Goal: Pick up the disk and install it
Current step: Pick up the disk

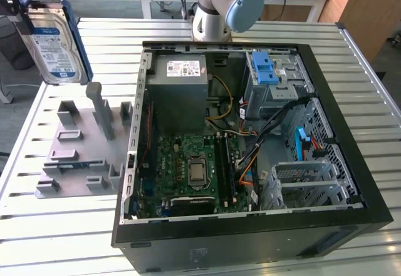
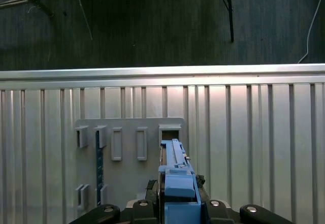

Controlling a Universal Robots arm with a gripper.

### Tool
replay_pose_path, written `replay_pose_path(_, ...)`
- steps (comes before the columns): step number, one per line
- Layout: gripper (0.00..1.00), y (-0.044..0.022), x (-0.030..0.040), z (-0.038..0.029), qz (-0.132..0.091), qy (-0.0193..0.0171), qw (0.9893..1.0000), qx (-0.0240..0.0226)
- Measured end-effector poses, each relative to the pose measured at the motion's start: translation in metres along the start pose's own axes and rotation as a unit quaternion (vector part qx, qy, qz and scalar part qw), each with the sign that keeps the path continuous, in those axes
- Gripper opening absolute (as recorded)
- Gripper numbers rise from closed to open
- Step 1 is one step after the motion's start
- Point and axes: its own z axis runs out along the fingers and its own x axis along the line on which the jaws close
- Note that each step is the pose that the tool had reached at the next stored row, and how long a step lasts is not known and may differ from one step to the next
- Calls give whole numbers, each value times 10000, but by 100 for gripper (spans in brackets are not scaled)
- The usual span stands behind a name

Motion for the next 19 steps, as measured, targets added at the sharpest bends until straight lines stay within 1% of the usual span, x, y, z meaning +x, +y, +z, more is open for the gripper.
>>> replay_pose_path(10,36,-1,4,-153,0,-5,10000,0)
replay_pose_path(19,36,-3,8,-317,0,-5,10000,0)
